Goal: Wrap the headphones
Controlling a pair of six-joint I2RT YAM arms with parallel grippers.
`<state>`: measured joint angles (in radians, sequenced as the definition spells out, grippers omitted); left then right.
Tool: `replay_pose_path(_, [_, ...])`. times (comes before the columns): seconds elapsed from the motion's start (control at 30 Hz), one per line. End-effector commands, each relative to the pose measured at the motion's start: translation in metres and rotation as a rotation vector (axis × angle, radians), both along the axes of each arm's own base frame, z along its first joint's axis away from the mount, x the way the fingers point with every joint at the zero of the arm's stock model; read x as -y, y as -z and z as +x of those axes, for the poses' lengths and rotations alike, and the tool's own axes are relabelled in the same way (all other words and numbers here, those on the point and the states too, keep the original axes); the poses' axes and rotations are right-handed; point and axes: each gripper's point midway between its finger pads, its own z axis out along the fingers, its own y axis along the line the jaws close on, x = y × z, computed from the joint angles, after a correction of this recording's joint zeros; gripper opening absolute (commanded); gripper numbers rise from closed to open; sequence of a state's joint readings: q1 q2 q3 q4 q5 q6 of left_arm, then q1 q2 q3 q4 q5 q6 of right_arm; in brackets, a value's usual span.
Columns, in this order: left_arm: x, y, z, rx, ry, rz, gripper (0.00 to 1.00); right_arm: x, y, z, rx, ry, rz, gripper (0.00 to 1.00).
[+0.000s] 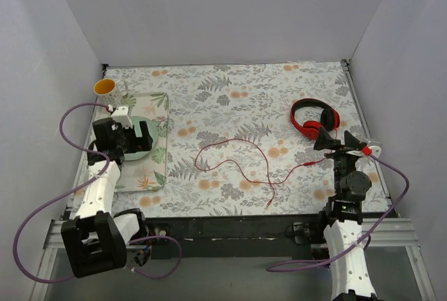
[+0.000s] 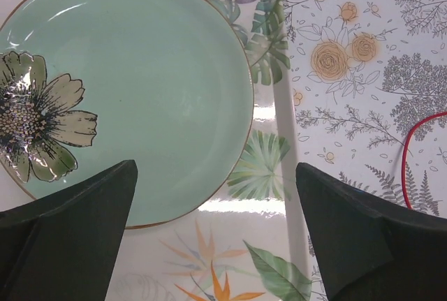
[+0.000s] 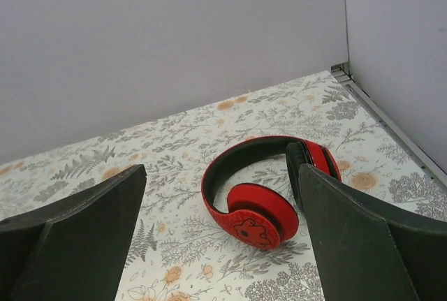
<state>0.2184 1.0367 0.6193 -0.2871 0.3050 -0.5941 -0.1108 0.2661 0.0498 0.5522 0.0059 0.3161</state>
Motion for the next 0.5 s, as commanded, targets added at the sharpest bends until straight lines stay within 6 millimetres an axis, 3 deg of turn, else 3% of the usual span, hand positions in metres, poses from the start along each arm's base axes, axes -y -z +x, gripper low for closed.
replay_pose_path(0.0, [-0.005, -0.026, 0.013, 0.064, -0.011, 0.024, 0.98, 0.008, -0.011, 0.006, -0.027, 0.038, 0.053, 0.99])
replay_pose_path(0.03, [-0.006, -0.032, 0.016, 0.075, -0.001, 0.036, 0.98, 0.009, -0.027, 0.008, -0.020, 0.045, 0.031, 0.99])
replay_pose_path(0.07, [-0.001, -0.038, 0.019, 0.084, 0.032, 0.029, 0.98, 0.011, -0.029, 0.011, -0.047, 0.057, 0.023, 0.99])
replay_pose_path(0.1, [0.001, -0.051, 0.024, 0.104, 0.057, 0.031, 0.98, 0.015, -0.015, 0.020, -0.143, 0.071, 0.018, 0.99])
replay_pose_path(0.13, [0.004, -0.059, 0.026, 0.116, 0.081, 0.029, 0.98, 0.022, -0.036, 0.024, -0.145, 0.106, 0.010, 0.99])
replay_pose_path(0.17, [0.012, -0.067, 0.028, 0.135, 0.129, 0.012, 0.98, 0.027, -0.041, 0.028, -0.177, 0.129, -0.028, 0.99])
replay_pose_path(0.23, [0.019, -0.089, 0.035, 0.175, 0.184, 0.001, 0.98, 0.041, -0.017, 0.044, -0.342, 0.192, -0.040, 0.98])
replay_pose_path(0.27, [0.022, -0.097, 0.037, 0.190, 0.209, -0.002, 0.98, 0.047, -0.045, 0.052, -0.333, 0.211, -0.065, 0.98])
replay_pose_path(0.3, [0.029, -0.102, 0.037, 0.189, 0.244, -0.025, 0.98, 0.054, -0.023, 0.067, -0.448, 0.224, -0.070, 0.99])
replay_pose_path(0.33, [0.029, -0.115, 0.044, 0.206, 0.256, -0.025, 0.98, 0.056, -0.014, 0.071, -0.534, 0.218, -0.078, 0.98])
replay_pose_path(0.37, [0.029, -0.120, 0.047, 0.211, 0.267, -0.022, 0.98, 0.061, -0.037, 0.085, -0.522, 0.223, -0.082, 0.98])
replay_pose_path(0.4, [0.031, -0.122, 0.047, 0.204, 0.279, -0.029, 0.98, 0.068, -0.012, 0.097, -0.632, 0.217, -0.088, 0.98])
replay_pose_path(0.47, [0.029, -0.133, 0.054, 0.214, 0.287, -0.016, 0.98, 0.069, -0.003, 0.111, -0.688, 0.177, -0.089, 0.98])
